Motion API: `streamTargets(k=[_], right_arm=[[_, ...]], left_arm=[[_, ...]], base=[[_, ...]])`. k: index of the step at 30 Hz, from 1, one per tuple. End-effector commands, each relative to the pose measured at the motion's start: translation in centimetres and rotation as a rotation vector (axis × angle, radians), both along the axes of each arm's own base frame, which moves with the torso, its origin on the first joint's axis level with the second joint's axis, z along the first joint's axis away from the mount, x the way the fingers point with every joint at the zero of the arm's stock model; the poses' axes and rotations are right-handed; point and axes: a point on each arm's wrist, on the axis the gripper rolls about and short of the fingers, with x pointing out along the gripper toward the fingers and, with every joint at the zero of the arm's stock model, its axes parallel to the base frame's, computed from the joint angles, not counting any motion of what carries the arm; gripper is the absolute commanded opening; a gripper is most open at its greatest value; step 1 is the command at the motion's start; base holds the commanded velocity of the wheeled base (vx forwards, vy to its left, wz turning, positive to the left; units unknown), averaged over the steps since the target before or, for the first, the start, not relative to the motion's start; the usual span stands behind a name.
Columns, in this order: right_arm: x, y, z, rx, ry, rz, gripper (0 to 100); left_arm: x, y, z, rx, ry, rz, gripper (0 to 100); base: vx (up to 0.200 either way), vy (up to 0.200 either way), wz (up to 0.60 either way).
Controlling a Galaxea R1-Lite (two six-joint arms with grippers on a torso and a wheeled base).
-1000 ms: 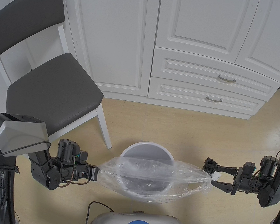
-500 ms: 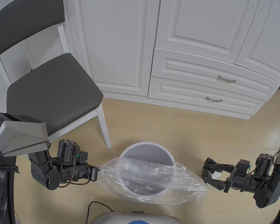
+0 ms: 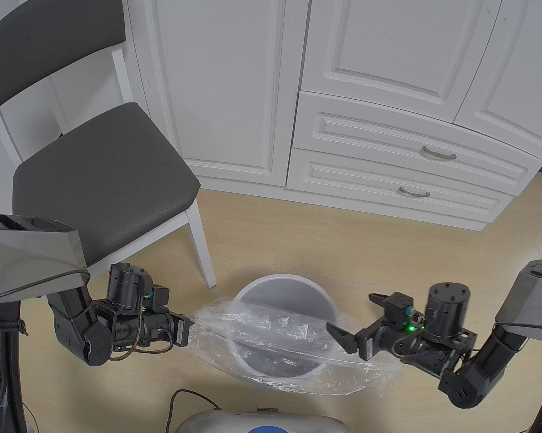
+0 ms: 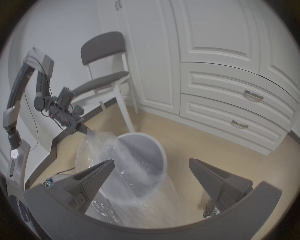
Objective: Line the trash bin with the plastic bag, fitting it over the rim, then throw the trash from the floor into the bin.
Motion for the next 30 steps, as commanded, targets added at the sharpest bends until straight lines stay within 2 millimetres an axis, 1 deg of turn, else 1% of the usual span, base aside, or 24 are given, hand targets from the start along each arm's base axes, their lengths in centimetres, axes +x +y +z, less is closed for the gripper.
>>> streamTargets(k=[1, 3, 5, 6, 8, 9, 11, 15, 19, 25, 30], right_arm=[[1.1, 10.7, 3.9, -0.189, -0.027, -0.006, 100], [1.1, 12.2, 3.2, -0.224, -0.043, 0.008, 100], [1.0, 12.8, 2.4, -0.276, -0.060, 0.042, 100], [1.0, 12.8, 2.4, -0.282, -0.061, 0.045, 100], [1.1, 13.2, 0.9, -0.388, -0.098, 0.090, 100], [1.1, 13.2, 0.7, -0.401, -0.106, 0.096, 100], [1.0, 13.4, -0.3, -0.450, -0.151, 0.119, 100], [0.7, 13.1, -1.3, -0.496, -0.173, 0.139, 100], [-0.1, 12.3, -2.1, -0.557, -0.157, 0.166, 100], [-1.1, 11.3, -2.1, -0.614, -0.162, 0.195, 100], [-1.3, 11.3, -2.5, -0.636, -0.163, 0.207, 100]], left_arm=[[-0.5, -0.2, 1.3, -0.012, -0.033, -0.012, 0], [-0.5, -0.3, 1.3, -0.015, -0.042, -0.014, 0], [-0.6, -0.3, 1.4, -0.016, -0.043, -0.014, 0], [-0.6, -0.3, 1.3, -0.015, -0.042, -0.015, 0], [-1.0, -0.6, 1.3, -0.014, -0.037, -0.027, 0], [-1.0, -0.7, 1.3, -0.014, -0.037, -0.029, 0], [-1.1, -0.7, 1.5, -0.016, -0.041, -0.030, 0], [-1.0, -0.7, 1.5, -0.017, -0.041, -0.030, 0], [-1.0, -0.7, 1.3, -0.016, -0.038, -0.030, 0], [-0.9, -0.7, 1.3, -0.016, -0.038, -0.028, 0], [-0.8, -0.6, 1.3, -0.015, -0.040, -0.024, 0]], base=[[0.000, 0.000, 0.00], [0.000, 0.000, 0.00], [0.000, 0.000, 0.00], [0.000, 0.000, 0.00], [0.000, 0.000, 0.00], [0.000, 0.000, 0.00], [0.000, 0.000, 0.00], [0.000, 0.000, 0.00], [0.000, 0.000, 0.00], [0.000, 0.000, 0.00], [0.000, 0.000, 0.00]])
